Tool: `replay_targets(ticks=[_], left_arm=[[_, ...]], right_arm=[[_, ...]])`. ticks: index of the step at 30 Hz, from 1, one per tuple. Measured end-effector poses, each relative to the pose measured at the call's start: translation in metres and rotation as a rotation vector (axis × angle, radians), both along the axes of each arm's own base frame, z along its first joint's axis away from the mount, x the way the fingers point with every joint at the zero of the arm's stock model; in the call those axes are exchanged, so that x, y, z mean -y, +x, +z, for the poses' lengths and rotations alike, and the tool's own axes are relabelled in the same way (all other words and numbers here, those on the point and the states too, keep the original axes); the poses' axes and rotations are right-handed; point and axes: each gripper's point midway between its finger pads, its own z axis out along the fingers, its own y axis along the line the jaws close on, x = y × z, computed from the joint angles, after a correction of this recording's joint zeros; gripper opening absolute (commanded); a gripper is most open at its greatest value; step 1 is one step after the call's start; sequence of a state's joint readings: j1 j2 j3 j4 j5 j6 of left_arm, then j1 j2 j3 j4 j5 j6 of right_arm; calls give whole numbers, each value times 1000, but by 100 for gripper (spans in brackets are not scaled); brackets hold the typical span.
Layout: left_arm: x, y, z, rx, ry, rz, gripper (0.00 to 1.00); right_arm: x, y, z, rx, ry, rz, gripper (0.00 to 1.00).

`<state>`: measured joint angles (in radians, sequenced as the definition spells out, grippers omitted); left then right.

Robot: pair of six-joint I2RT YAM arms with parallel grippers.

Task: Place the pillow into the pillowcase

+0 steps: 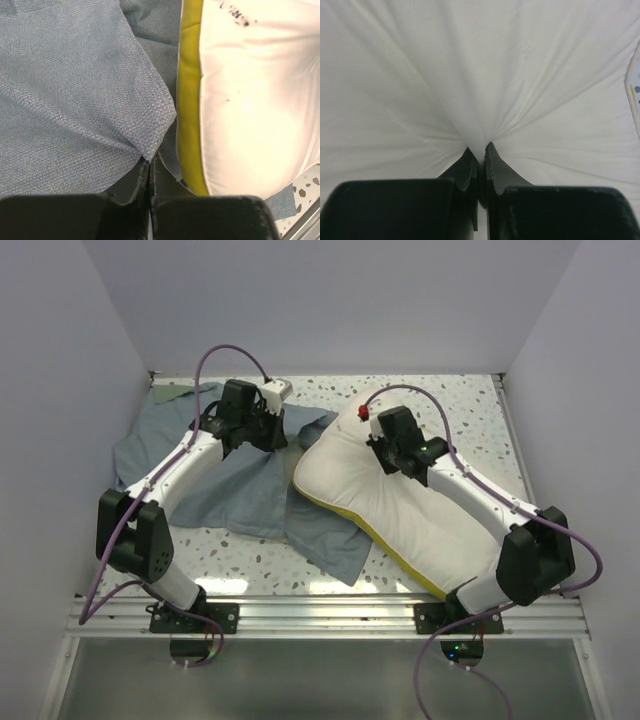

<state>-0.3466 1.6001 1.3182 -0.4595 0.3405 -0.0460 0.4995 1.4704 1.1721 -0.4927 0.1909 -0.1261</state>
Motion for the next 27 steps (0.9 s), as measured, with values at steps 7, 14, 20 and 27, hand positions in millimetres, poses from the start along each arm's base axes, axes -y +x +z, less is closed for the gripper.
replay_targets(ticks=[7, 14, 20, 27], left_arm=[[2, 1, 2, -15, -26, 28, 0], [4, 7, 3, -12, -64, 75, 0], [2, 5, -1, -16, -71, 90, 0], [-8, -4, 7, 18, -64, 98, 0]], right_arm=[[-27, -5, -11, 5, -28, 20, 0], [-85, -40, -16, -56, 55, 235, 0], [-108, -70, -16, -100, 74, 471, 0], [-92, -106, 12, -94, 52, 735, 0]])
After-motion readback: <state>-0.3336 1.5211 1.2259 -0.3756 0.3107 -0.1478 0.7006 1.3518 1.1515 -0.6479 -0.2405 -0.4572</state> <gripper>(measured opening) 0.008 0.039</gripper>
